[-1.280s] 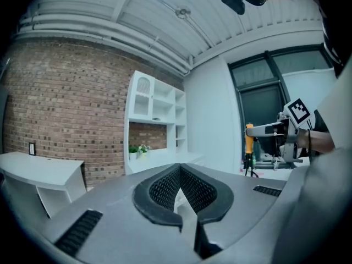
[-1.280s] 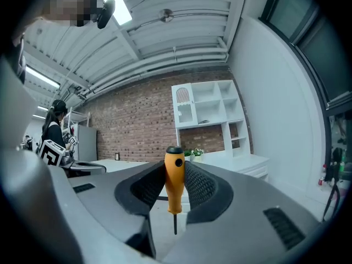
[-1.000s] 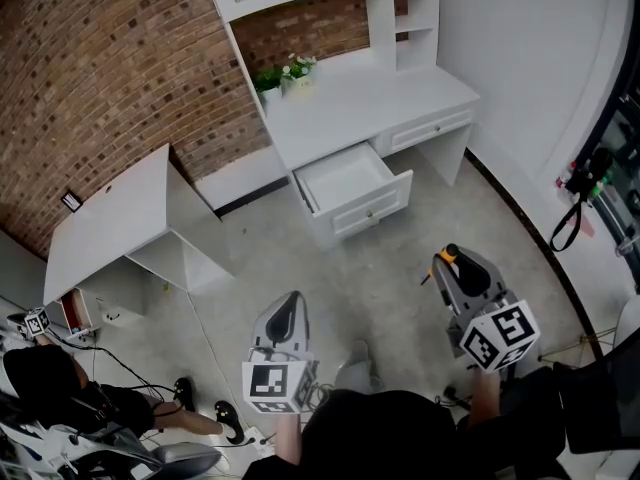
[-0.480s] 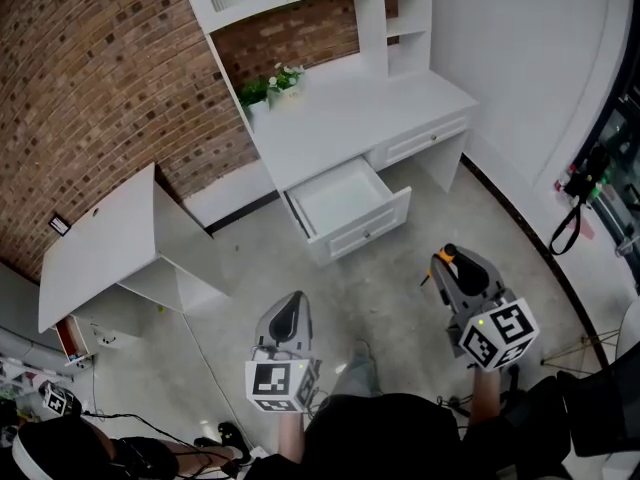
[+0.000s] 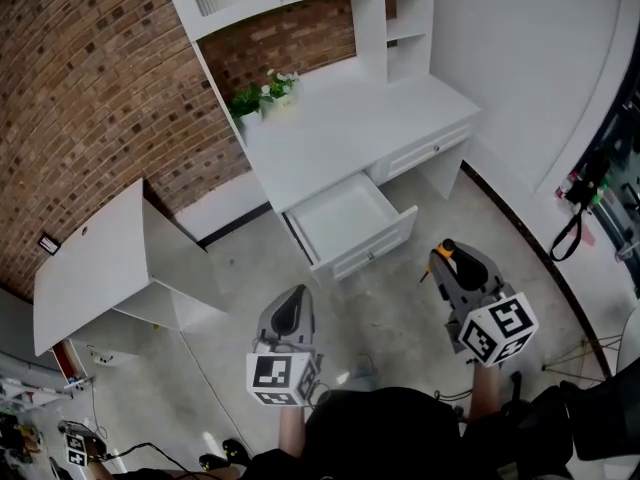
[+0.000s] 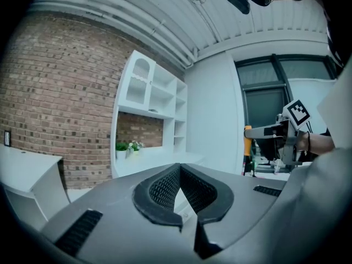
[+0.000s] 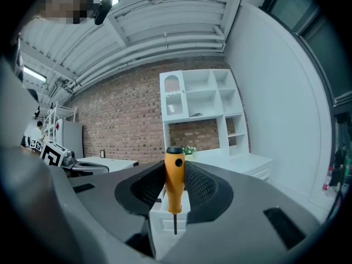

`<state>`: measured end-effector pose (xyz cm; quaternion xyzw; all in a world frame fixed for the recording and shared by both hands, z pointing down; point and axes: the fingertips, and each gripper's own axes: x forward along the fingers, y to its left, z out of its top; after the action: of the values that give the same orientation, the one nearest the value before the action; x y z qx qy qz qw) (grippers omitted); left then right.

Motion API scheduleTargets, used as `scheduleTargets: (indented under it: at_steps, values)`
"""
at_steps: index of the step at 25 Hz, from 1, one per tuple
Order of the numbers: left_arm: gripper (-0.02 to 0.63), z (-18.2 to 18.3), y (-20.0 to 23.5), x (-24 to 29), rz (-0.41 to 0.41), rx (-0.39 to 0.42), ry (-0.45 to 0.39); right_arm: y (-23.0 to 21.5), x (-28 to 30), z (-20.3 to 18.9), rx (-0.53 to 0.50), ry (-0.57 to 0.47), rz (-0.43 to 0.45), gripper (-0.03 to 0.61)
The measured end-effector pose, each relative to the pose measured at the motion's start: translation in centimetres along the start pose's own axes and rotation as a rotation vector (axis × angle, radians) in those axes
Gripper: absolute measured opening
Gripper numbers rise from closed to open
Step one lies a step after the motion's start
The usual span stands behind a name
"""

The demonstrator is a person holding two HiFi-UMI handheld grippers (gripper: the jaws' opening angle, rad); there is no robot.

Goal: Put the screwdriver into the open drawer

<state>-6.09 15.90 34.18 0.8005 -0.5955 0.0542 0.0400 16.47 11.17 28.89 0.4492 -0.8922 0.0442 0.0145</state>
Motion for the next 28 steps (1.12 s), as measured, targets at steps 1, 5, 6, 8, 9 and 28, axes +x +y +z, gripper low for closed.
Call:
scheduleTargets:
  at_steps: [1,5,6,8,9,28]
  values:
    - [0.008,0.1,0.6,0.6,-0.002,-0.006,0.001,-0.1,0.8,0.1,-0.001,0.003,0.0,0.115]
    - [0.008,0.4,2.3,3.3,-0.018,-0.019,0.001,-0.9,3.6,0.1,-0.004,0.009,-0.008,0.114]
    - [0.008,0.2,2.6,4.0,-0.023,-0.019,0.002,-1.1,4.2,0.0,-0.004,0.013,-0.011,0.114]
    - [0.008,-0.2,3.1,5.1,-0.034,-0.023,0.01,-1.4,5.2,-0.4,-0.001,0.02,-0.019,0.114]
    - [0.008,-0.4,3.4,5.6,-0.04,-0.027,0.014,-1.6,5.6,-0.5,0.001,0.023,-0.023,0.114]
    - [0.009,-3.9,6.6,11.7,-0.028,-0.105,0.114,-4.4,13.8,-3.2,0.005,0.119,-0.007,0.115]
